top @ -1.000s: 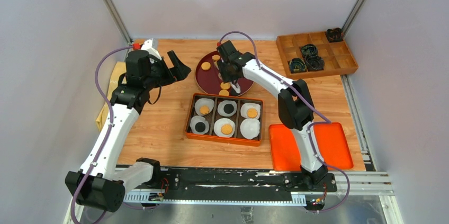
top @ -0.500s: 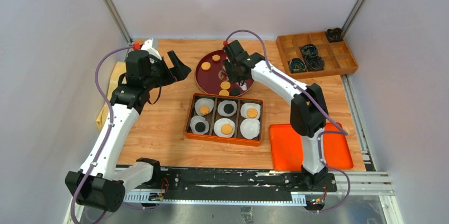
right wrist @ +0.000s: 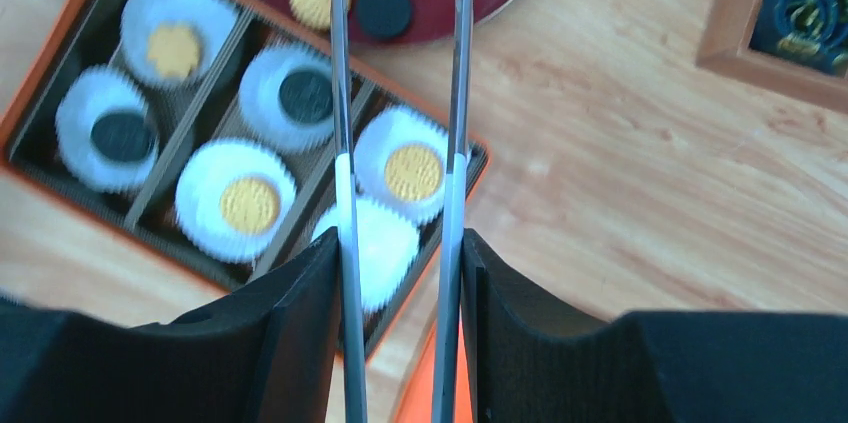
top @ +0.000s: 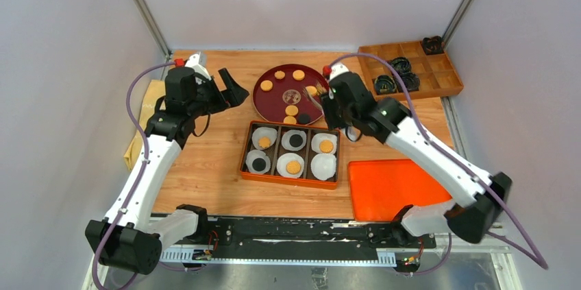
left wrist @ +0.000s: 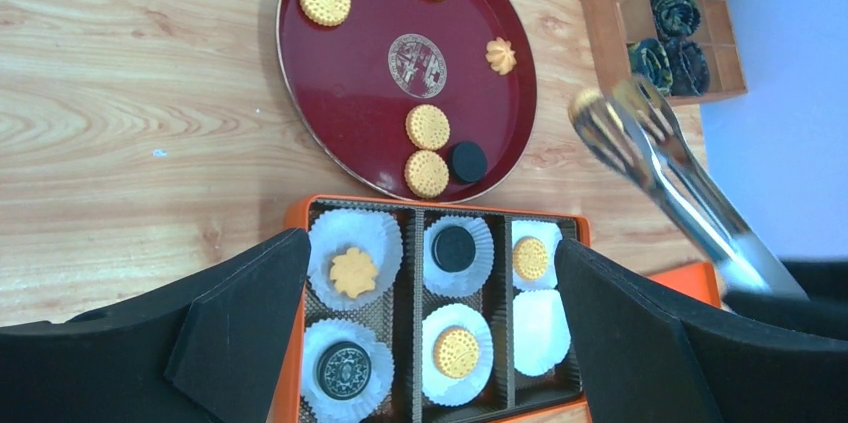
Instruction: Pack the cookies
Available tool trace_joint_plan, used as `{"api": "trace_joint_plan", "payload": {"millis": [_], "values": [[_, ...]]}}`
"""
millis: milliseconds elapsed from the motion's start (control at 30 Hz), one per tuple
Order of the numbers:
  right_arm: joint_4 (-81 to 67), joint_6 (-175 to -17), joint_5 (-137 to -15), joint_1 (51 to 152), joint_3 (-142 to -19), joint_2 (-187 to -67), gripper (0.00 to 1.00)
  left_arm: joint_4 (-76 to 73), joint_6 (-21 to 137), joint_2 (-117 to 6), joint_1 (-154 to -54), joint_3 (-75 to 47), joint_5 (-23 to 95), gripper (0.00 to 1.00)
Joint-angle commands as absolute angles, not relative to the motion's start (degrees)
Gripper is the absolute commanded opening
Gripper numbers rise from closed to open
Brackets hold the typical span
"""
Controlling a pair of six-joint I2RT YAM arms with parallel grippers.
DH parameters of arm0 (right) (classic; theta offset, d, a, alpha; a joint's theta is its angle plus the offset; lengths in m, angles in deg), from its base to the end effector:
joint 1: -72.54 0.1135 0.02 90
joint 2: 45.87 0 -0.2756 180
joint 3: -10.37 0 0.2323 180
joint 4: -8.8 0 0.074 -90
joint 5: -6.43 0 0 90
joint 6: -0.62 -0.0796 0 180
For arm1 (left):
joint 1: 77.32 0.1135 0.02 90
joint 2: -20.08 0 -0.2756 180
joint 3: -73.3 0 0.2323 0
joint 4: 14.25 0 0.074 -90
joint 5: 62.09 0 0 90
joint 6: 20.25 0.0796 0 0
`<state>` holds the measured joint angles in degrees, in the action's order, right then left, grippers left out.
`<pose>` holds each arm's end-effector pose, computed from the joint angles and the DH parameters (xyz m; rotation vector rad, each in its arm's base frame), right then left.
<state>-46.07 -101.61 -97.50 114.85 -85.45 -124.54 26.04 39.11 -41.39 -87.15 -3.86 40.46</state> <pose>0.2403 0.1928 0.3597 -0.4465 2.1733 0.2575 0.2433 -0.0597 0.3553 -0.2277 2.0404 -0.6660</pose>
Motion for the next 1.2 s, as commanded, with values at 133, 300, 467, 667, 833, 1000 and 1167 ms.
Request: {"api": "trace_joint_plan", "payload": {"millis": [133, 300, 467, 667, 833, 1000, 1167], "values": [[-60.72, -110.31, -101.75, 126.49, -74.31, -110.95, 0.00, 23.79, 37.94, -41.28, -86.64, -2.72, 42.99, 1.00], [-66.10, -117.91, -104.82, 133.47, -72.01, -108.45, 0.00, 24.29, 37.91, -40.54, -86.64, -2.34, 42.95, 1.00], [-70.03, -123.25, -105.04, 137.07, -69.83, -107.52, 0.00, 24.84, 38.03, -39.54, -86.64, -1.86, 42.89, 0.99], [-71.44, -126.64, -105.83, 139.05, -66.93, -106.78, 0.00, 24.47, 37.69, -38.95, -86.64, -0.92, 43.29, 0.99], [-70.33, -127.43, -105.71, 139.73, -65.71, -107.78, 0.00, 24.38, 37.52, -39.03, -86.64, -0.79, 43.55, 0.99], [-69.19, -127.10, -105.82, 140.05, -65.34, -109.48, 0.00, 24.48, 37.69, -38.92, -86.64, -0.73, 43.20, 1.00], [-68.07, -126.63, -104.98, 140.56, -65.92, -110.68, 0.00, 24.53, 37.73, -39.11, -86.64, -0.62, 43.16, 0.99]]}}
